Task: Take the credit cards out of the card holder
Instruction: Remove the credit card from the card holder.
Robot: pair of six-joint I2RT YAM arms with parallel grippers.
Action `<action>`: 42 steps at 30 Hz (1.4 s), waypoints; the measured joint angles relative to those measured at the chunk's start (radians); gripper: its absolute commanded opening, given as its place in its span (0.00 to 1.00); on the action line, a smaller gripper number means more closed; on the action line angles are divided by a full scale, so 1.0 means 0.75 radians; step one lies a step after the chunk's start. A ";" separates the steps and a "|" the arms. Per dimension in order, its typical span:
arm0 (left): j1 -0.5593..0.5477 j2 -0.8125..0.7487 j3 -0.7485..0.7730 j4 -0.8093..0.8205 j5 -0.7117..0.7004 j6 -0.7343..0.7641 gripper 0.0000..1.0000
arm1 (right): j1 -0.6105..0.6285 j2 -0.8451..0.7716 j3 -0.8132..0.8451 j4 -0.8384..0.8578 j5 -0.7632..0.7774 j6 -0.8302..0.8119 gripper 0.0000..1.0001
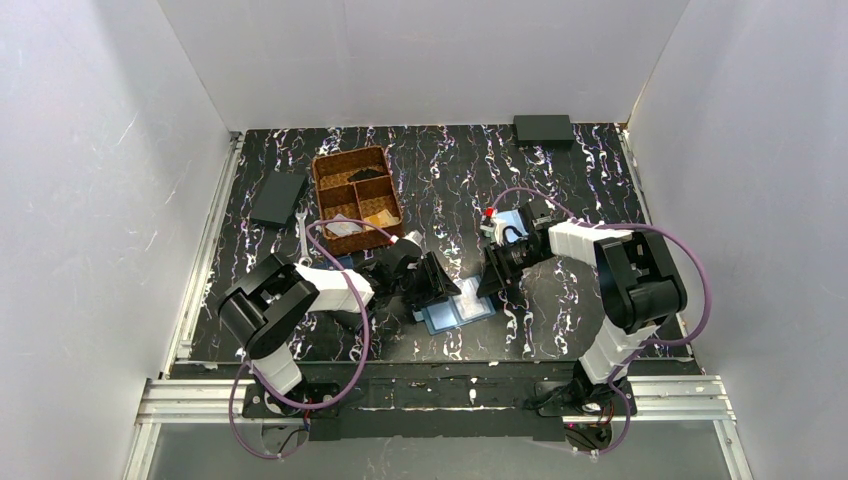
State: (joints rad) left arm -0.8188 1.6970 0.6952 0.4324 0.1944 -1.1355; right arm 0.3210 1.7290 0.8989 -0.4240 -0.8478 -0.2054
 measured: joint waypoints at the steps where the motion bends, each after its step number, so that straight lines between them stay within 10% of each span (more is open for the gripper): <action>1: 0.000 0.001 0.000 0.001 0.000 -0.002 0.42 | 0.000 0.004 0.000 -0.004 -0.007 -0.004 0.39; 42: -0.002 0.087 -0.034 0.131 0.014 -0.064 0.04 | -0.019 0.061 0.004 -0.022 -0.146 0.050 0.46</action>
State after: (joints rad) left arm -0.8200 1.7626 0.6697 0.5308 0.2050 -1.1831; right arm 0.3065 1.7744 0.9016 -0.4404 -0.9573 -0.1677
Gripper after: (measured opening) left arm 0.069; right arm 0.458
